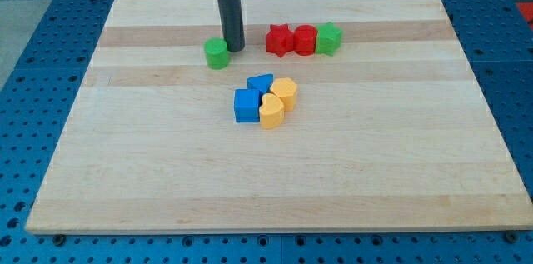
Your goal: Push the green star towards right side of the green circle
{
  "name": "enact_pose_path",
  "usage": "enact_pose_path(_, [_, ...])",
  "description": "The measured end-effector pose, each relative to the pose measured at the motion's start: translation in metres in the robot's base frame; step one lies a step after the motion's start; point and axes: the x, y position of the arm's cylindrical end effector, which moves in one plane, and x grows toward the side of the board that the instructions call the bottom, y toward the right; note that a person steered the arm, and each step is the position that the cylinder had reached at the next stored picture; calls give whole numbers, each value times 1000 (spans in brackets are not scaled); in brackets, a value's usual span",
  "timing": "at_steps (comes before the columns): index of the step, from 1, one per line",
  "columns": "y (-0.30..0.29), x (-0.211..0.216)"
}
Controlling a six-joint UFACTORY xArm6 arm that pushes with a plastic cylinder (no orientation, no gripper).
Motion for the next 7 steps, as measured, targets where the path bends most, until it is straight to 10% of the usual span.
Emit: enact_pose_path(7, [135,-66])
